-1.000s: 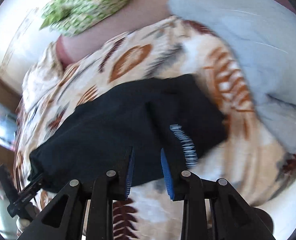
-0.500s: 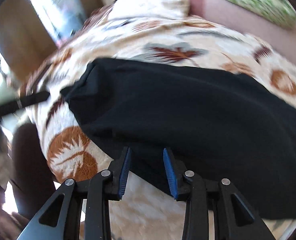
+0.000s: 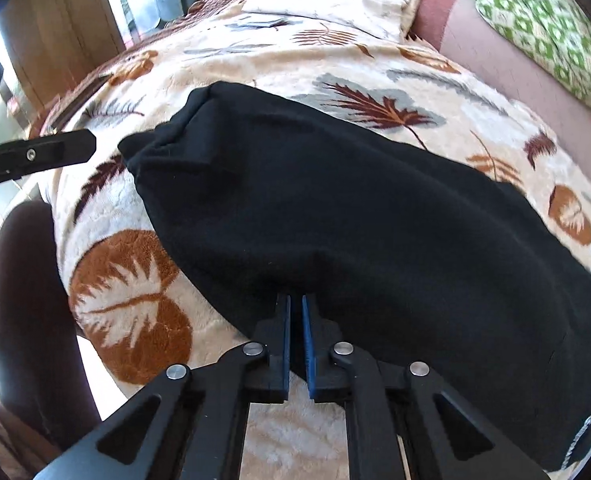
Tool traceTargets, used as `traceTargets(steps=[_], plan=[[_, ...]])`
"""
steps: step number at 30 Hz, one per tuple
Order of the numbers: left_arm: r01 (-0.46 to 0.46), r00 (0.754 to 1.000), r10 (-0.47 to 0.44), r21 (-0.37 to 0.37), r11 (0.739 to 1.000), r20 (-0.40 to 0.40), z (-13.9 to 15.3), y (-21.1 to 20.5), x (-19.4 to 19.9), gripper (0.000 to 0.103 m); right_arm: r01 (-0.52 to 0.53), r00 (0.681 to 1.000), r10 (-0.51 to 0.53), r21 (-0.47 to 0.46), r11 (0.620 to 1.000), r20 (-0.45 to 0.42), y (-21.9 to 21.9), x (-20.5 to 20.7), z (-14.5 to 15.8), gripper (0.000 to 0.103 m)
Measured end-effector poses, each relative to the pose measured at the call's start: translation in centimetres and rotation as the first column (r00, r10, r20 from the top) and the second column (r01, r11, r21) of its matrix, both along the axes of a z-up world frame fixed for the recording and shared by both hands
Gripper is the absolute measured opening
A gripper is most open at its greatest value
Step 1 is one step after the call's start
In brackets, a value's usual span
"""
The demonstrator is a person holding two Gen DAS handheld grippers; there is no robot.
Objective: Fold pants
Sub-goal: 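Press the folded pants flat with both grippers and open them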
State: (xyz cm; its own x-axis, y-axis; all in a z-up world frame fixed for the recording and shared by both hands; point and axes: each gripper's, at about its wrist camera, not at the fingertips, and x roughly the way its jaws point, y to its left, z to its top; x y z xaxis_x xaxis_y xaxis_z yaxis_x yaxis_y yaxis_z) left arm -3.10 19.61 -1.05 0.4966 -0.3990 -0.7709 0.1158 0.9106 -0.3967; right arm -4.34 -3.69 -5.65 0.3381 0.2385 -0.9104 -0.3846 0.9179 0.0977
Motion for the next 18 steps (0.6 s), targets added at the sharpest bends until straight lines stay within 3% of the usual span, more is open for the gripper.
traceTargets(steps=[4, 8, 11, 13, 16, 18], plan=[[0.005, 1.0, -0.005, 0.013, 1.0, 0.008, 0.3, -0.1, 0.0, 0.076, 0.001, 0.999, 0.003, 0.091, 0.996, -0.036, -0.8, -1.2, 0.8, 0.006], [0.01, 1.0, -0.01, -0.001, 1.0, 0.005, 0.4, -0.2, 0.1, 0.076, -0.039, 0.997, 0.047, 0.119, 0.992, -0.067, -1.3, -2.8, 1.2, 0.01], [0.033, 0.999, -0.033, -0.024, 0.999, 0.009, 1.1, -1.6, 0.6, 0.076, -0.038, 0.989, 0.062, 0.183, 0.982, -0.13, -2.0, -3.4, 0.5, 0.01], [0.068, 0.997, -0.067, -0.025, 0.997, 0.03, 1.6, -3.1, 0.9, 0.076, -0.032, 0.989, 0.056, 0.176, 0.984, -0.133, -2.7, -3.4, 0.8, 0.01], [0.146, 0.987, -0.145, -0.016, 0.989, 0.066, 1.9, -6.6, 1.3, 0.076, 0.085, 0.996, -0.077, 0.184, 0.979, -0.053, -6.0, -1.5, 3.2, 0.011], [0.185, 0.98, -0.183, -0.02, 0.982, 0.075, 1.2, -8.8, 1.9, 0.076, 0.182, 0.983, -0.183, 0.19, 0.965, -0.009, -8.5, 0.7, 4.6, 0.011]])
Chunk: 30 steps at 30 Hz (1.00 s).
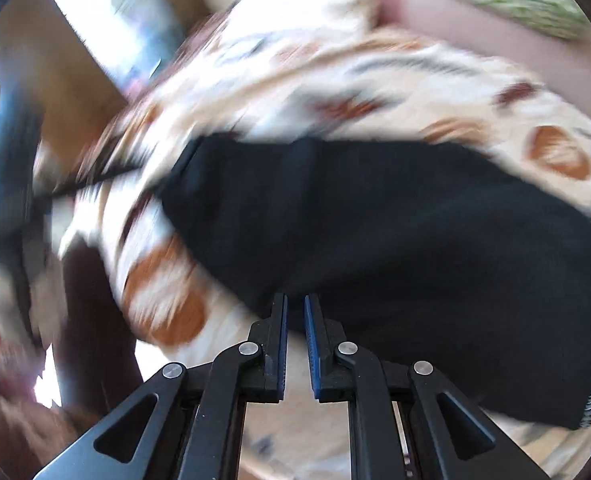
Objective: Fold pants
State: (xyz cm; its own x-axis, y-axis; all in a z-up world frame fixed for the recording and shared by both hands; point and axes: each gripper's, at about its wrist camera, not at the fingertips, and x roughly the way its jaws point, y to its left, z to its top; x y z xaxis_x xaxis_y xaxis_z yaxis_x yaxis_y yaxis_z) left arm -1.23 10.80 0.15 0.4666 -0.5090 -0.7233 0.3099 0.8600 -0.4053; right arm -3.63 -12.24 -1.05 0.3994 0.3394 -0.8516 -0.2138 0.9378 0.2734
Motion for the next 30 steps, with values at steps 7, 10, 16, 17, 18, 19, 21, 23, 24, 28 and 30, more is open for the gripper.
traceTargets(steps=[7, 10, 16, 17, 18, 19, 21, 23, 24, 28, 30], plan=[[-0.01, 0.99, 0.01, 0.001, 1.0, -0.139, -5.1, -2.2, 2.0, 0.076, 0.137, 0.988, -0.142, -0.089, 0.987, -0.059, -2.9, 9.4, -1.6, 0.032], [0.003, 0.992, -0.003, -0.002, 1.0, -0.126, -5.3, -2.0, 1.7, 0.076, 0.166, 0.976, -0.177, -0.097, 0.981, -0.123, -3.2, 12.8, -4.3, 0.032], [0.02, 0.994, -0.023, -0.023, 1.0, -0.106, -4.7, -1.2, 1.1, 0.076, 0.285, 0.938, -0.301, -0.112, 0.952, -0.173, -4.2, 17.1, -7.0, 0.03], [0.006, 0.995, -0.01, -0.048, 0.999, -0.097, -4.3, -0.3, 0.9, 0.076, 0.286, 0.939, -0.303, -0.116, 0.951, -0.165, -3.8, 17.1, -6.2, 0.03], [-0.013, 0.996, 0.008, -0.063, 0.998, -0.087, -3.9, 0.7, 0.7, 0.076, 0.27, 0.948, -0.284, -0.108, 0.957, -0.146, -3.2, 16.9, -5.3, 0.03], [-0.039, 0.997, 0.034, -0.071, 0.997, -0.075, -3.4, 1.9, 0.3, 0.076, 0.233, 0.962, -0.244, -0.098, 0.967, -0.125, -2.2, 16.5, -4.3, 0.03], [-0.105, 0.992, 0.099, -0.085, 0.991, -0.072, -3.0, 4.6, -0.4, 0.076, 0.119, 0.987, -0.126, -0.076, 0.99, -0.098, 0.7, 15.4, -2.3, 0.035], [-0.173, 0.982, 0.164, -0.103, 0.979, -0.089, -2.9, 7.1, -1.0, 0.076, -0.022, 0.995, 0.017, -0.05, 0.999, -0.094, 4.3, 14.3, -1.1, 0.056], [-0.192, 0.979, 0.182, -0.109, 0.975, -0.095, -2.8, 7.9, -1.2, 0.076, -0.074, 0.993, 0.069, -0.045, 0.996, -0.095, 5.9, 13.9, -0.9, 0.068], [-0.238, 0.969, 0.227, -0.126, 0.963, -0.094, -2.8, 9.9, -1.7, 0.076, -0.252, 0.963, 0.248, -0.027, 0.967, -0.101, 12.6, 12.9, -0.7, 0.069], [-0.247, 0.967, 0.235, -0.135, 0.959, -0.104, -3.2, 10.2, -1.4, 0.076, -0.313, 0.945, 0.307, -0.046, 0.949, -0.11, 15.4, 13.0, -1.2, 0.069]])
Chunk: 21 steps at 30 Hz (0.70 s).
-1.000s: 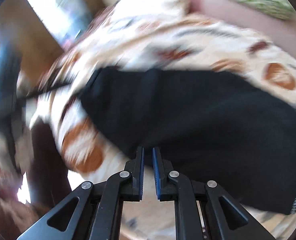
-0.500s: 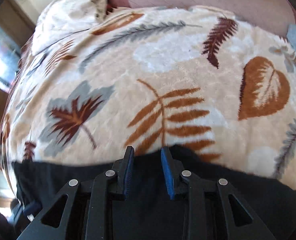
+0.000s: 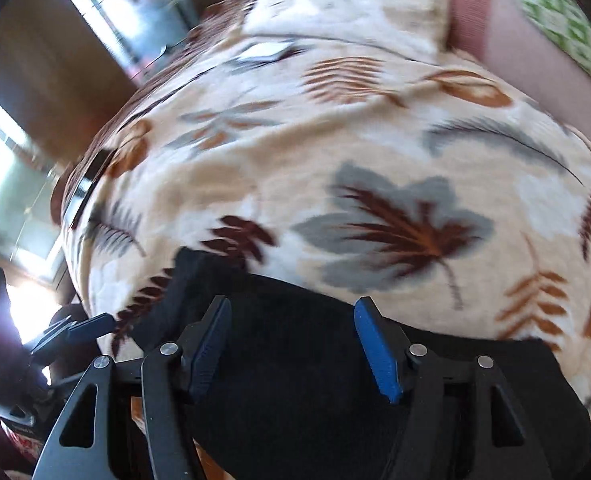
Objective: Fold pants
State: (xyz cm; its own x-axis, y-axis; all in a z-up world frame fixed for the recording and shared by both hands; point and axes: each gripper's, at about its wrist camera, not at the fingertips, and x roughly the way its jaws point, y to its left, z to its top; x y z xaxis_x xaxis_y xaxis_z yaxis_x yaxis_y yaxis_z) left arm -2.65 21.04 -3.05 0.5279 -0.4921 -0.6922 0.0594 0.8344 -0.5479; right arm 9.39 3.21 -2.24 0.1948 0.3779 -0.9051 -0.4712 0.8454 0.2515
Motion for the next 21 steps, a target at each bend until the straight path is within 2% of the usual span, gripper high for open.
traceTargets(steps=[6, 9, 11, 12, 13, 16, 18, 21], plan=[[-0.005, 1.0, 0.004, -0.043, 0.999, -0.012, -1.0, 1.0, -0.1, 0.076, -0.123, 0.992, 0.12, -0.082, 0.989, -0.044, 5.8, 2.3, -3.1, 0.07], [-0.013, 1.0, 0.012, -0.062, 0.998, -0.02, -1.5, 1.6, -0.2, 0.076, -0.195, 0.978, 0.181, -0.145, 0.97, -0.104, 7.9, 2.5, -5.5, 0.073], [-0.021, 1.0, 0.019, -0.067, 0.998, -0.017, -1.6, 2.0, -0.3, 0.076, -0.234, 0.972, 0.224, -0.201, 0.951, -0.072, 8.9, 1.7, -6.0, 0.078], [-0.025, 1.0, 0.024, -0.07, 0.997, -0.016, -1.7, 2.2, -0.2, 0.076, -0.258, 0.966, 0.254, -0.222, 0.94, -0.047, 9.4, 1.0, -5.9, 0.07], [-0.031, 0.999, 0.03, -0.073, 0.997, -0.016, -1.7, 2.3, -0.1, 0.076, -0.271, 0.963, 0.268, -0.212, 0.939, -0.044, 9.6, 0.5, -5.6, 0.051], [-0.041, 0.999, 0.039, -0.091, 0.995, -0.024, -1.9, 2.7, 0.0, 0.076, -0.277, 0.959, 0.282, -0.254, 0.927, -0.016, 9.6, -0.6, -5.0, 0.032], [-0.039, 0.999, 0.038, -0.093, 0.995, -0.02, -1.8, 2.7, 0.1, 0.076, -0.277, 0.957, 0.291, -0.269, 0.923, 0.013, 9.0, -1.4, -4.2, 0.03], [-0.025, 1.0, 0.025, -0.078, 0.997, 0.0, -1.2, 2.2, 0.2, 0.076, -0.26, 0.96, 0.276, -0.235, 0.937, 0.04, 7.6, -2.0, -2.6, 0.029]])
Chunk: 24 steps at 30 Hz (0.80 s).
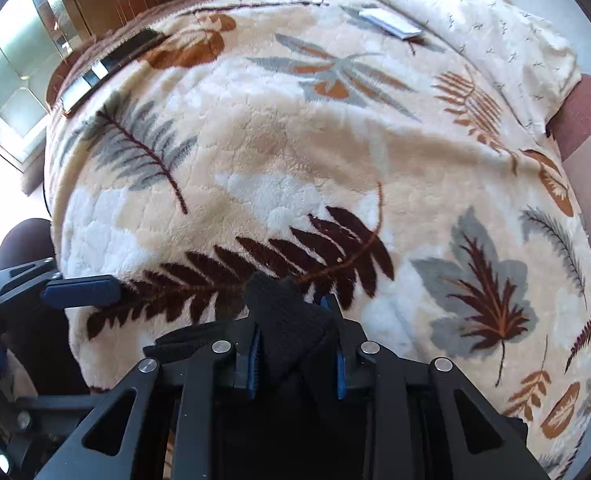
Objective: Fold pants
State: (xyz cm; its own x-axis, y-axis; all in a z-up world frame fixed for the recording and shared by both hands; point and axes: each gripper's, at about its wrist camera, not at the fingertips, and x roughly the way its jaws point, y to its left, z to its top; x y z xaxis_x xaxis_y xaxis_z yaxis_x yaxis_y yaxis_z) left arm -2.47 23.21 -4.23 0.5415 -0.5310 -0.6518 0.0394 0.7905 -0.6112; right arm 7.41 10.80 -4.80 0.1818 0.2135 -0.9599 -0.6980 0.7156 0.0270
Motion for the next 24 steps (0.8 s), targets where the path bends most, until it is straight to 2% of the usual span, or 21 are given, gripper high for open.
traceTargets(steps=[7, 10, 11, 12, 13, 14, 19, 24], plan=[[0.115, 0.991, -0.119, 0.073, 0.991, 0.054, 0.3, -4.0, 1.8, 0.077, 0.051, 0.999, -0.05, 0.087, 0.995, -0.01, -1.2, 0.4, 2.6, 0.029], [0.13, 0.99, -0.132, 0.035, 0.991, 0.051, -0.2, -5.0, 2.7, 0.077, 0.054, 0.998, -0.053, 0.111, 0.992, -0.015, -1.5, 0.3, 3.4, 0.029], [0.143, 0.988, -0.143, 0.01, 0.99, 0.059, -0.1, -5.3, 3.0, 0.071, 0.055, 0.998, -0.053, 0.116, 0.992, -0.015, -1.6, 0.3, 3.4, 0.029], [0.156, 0.986, -0.156, -0.002, 0.988, 0.064, 0.1, -5.6, 3.2, 0.061, 0.057, 0.998, -0.055, 0.123, 0.991, -0.017, -1.8, 0.1, 3.6, 0.029], [0.169, 0.984, -0.168, -0.002, 0.986, 0.058, 0.4, -6.1, 3.5, 0.039, 0.063, 0.998, -0.061, 0.133, 0.989, -0.02, -2.0, 0.1, 3.7, 0.029], [0.178, 0.983, -0.178, -0.005, 0.984, 0.054, 0.6, -6.4, 3.7, 0.035, 0.076, 0.997, -0.073, 0.148, 0.986, -0.024, -2.4, 0.2, 3.9, 0.029], [0.193, 0.979, -0.191, -0.033, 0.981, 0.069, 2.2, -8.7, 4.2, 0.033, 0.132, 0.991, -0.132, 0.202, 0.971, -0.015, -5.2, 0.6, 5.3, 0.029], [0.231, 0.972, -0.227, -0.066, 0.971, 0.064, 3.1, -13.1, 4.8, 0.033, 0.21, 0.976, -0.217, 0.241, 0.948, 0.001, -10.3, 0.4, 6.7, 0.029]])
